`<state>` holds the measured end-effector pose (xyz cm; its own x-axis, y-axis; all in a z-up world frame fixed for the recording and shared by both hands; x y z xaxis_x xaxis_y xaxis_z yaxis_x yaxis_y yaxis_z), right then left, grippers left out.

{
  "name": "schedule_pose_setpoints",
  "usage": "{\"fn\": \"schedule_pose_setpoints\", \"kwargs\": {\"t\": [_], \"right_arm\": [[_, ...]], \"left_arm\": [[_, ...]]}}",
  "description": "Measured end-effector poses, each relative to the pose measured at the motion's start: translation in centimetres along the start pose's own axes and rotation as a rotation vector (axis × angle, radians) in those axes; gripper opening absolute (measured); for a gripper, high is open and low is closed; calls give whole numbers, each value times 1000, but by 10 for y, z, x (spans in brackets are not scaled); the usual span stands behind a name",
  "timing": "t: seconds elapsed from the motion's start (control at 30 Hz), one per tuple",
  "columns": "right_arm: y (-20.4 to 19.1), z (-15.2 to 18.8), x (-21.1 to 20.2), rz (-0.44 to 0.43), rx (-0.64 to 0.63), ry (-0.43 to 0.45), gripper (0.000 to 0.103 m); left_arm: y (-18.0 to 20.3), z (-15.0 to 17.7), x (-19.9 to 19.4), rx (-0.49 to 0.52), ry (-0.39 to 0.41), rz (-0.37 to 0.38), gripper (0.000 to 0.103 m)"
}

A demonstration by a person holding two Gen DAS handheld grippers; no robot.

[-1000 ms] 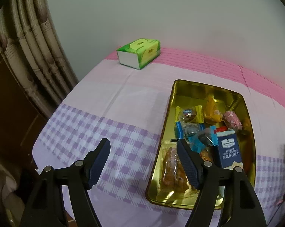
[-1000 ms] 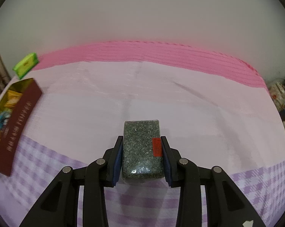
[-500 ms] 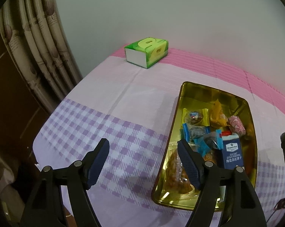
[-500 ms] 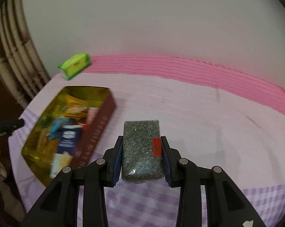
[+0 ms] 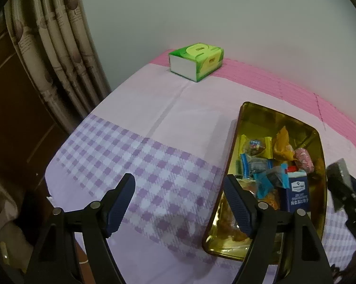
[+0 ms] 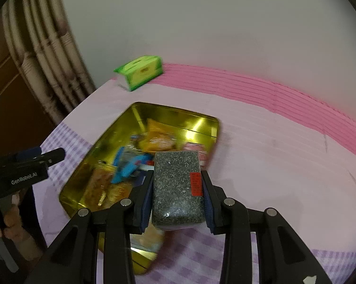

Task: Organize snacks
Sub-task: 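Carry the grey speckled block over the gold tin with the right gripper, then lower the grey block into the gold tin and open the right gripper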

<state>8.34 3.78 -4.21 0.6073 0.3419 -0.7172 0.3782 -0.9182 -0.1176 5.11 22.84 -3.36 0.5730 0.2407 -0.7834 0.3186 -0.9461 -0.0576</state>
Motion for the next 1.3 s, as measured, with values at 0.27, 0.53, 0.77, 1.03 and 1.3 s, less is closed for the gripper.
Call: {"fn": "schedule_pose_setpoints", "kwargs": {"t": [0.27, 0.53, 0.77, 1.03, 1.3], "right_arm": [[-27, 2, 27, -21, -38, -35, 34], [-24, 3, 42, 9, -43, -61, 34], [-30, 6, 54, 29, -51, -75, 34], [-29, 6, 60, 48, -29, -76, 35], [-30, 7, 58, 56, -41, -69, 37]], "left_arm": [[-7, 1, -2, -13, -2, -17, 78], [-15, 6, -2, -32, -22, -16, 80], [-22, 18, -6, -39, -43, -13, 80], [-23, 21, -8, -21, -35, -27, 80], [-12, 22, -11, 38, -20, -10, 80]]}}
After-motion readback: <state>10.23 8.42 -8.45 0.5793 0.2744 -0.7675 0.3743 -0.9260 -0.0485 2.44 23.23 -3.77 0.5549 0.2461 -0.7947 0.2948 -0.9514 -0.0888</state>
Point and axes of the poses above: each gripper's, at about its wrist camera, not at the fingertips, and x roughly the way its jaws point, y to its right, z to its underside, the point moved 2 cm from there along x, roughly the way its jaws point, and after that the axes turned 2 degrees about y, right-handed, at the moved point
